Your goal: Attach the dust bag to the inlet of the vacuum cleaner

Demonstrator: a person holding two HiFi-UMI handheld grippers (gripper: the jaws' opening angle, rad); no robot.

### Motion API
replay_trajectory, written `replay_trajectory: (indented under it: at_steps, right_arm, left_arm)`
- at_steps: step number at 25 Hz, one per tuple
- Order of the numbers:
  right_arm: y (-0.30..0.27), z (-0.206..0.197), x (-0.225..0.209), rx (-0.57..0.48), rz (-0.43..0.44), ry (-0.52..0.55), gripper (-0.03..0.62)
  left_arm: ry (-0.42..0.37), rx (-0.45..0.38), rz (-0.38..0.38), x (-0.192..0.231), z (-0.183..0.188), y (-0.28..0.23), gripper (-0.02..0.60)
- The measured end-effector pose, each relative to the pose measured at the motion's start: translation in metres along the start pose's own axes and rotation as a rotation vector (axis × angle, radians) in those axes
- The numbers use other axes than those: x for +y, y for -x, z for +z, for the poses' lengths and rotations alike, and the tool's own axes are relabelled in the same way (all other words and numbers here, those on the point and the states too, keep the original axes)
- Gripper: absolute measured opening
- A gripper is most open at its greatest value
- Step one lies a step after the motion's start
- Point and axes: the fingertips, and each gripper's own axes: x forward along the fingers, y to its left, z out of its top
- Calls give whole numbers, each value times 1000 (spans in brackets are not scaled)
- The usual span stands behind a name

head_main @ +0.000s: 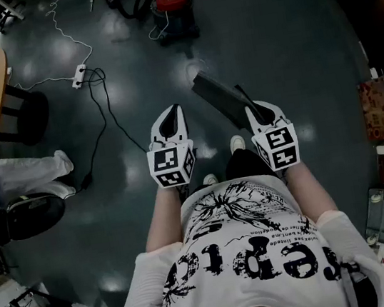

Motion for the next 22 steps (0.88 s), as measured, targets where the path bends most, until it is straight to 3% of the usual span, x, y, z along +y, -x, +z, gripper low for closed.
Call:
replay_trajectory:
  at_steps: [9,16,22]
  right_arm:
    - [-100,20,-74,18,78,-8,28]
    - [-182,74,-161,9,169,15,28]
    - [-241,98,-232,41,197,63,28]
  left_arm:
    - [4,57,81,24,-4,-100,5]
    - [-47,47,130,31,53,-216,5]
    - [12,23,153,31,78,-296,5]
